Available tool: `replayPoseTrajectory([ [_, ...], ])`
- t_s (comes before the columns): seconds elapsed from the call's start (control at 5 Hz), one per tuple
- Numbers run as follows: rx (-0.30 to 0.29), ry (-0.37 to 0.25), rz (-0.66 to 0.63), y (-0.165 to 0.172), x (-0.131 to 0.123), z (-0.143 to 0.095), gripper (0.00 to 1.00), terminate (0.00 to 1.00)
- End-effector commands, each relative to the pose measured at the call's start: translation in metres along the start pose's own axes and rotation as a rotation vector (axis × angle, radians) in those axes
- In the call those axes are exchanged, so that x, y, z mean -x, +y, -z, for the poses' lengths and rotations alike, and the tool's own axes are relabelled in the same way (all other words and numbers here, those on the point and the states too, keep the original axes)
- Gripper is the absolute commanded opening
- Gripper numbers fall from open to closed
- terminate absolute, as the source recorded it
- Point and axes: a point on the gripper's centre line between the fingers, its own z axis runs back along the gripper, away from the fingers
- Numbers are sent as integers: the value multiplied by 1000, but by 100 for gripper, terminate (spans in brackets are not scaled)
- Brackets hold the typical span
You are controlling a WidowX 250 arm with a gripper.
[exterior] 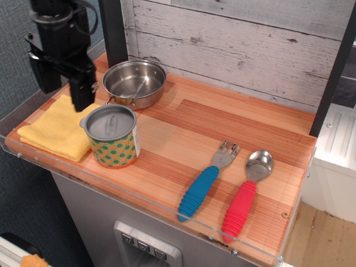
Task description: Move the can to far side of table next to the fork
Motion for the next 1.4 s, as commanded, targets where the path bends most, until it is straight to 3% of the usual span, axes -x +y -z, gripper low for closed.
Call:
replayPoseTrajectory([
  [0.0, -17, 47, 217, -8, 25, 7, 100, 0],
  [0.2, -38, 105, 271, -15, 19, 29, 100, 0],
  [0.4, -66, 83, 277, -19, 9, 39, 100, 0],
  [0.8, 5, -2, 344, -25, -9, 41, 100, 0],
  [1.2, 65, -28, 342, -41, -41, 48, 100, 0],
])
